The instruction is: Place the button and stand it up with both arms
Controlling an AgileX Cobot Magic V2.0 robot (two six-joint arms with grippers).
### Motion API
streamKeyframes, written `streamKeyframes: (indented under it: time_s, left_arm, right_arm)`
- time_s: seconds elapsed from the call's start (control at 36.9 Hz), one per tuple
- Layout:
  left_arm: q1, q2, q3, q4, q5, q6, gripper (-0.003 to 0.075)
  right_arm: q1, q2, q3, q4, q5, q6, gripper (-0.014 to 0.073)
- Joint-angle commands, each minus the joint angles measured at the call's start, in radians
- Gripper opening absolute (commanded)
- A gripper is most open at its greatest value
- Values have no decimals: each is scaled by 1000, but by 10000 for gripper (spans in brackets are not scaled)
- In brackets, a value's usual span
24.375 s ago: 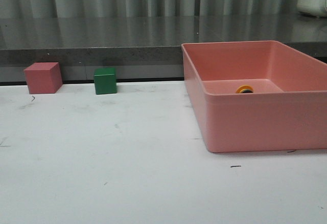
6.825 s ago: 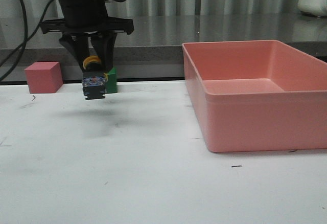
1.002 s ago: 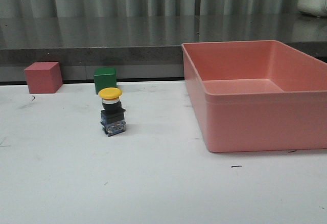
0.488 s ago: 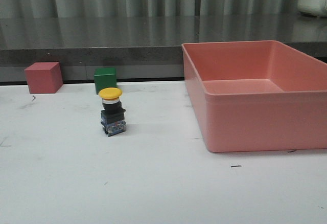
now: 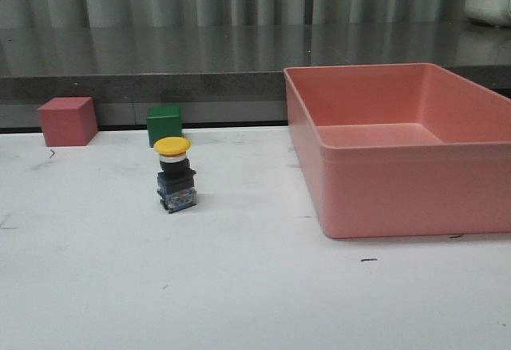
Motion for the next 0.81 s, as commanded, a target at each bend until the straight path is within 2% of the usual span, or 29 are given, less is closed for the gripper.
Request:
streamKeyframes:
  time_s: [0.0,0.79]
  left_arm:
    - [-3,-23,9,-9,-93,-11,-20]
    - [-3,-23,9,-9,-93,-11,-20]
  right_arm:
    - [-5,-3,-25,-7,-71,-9,-63]
    - [-5,-3,-18,-29,-83,-9,-63]
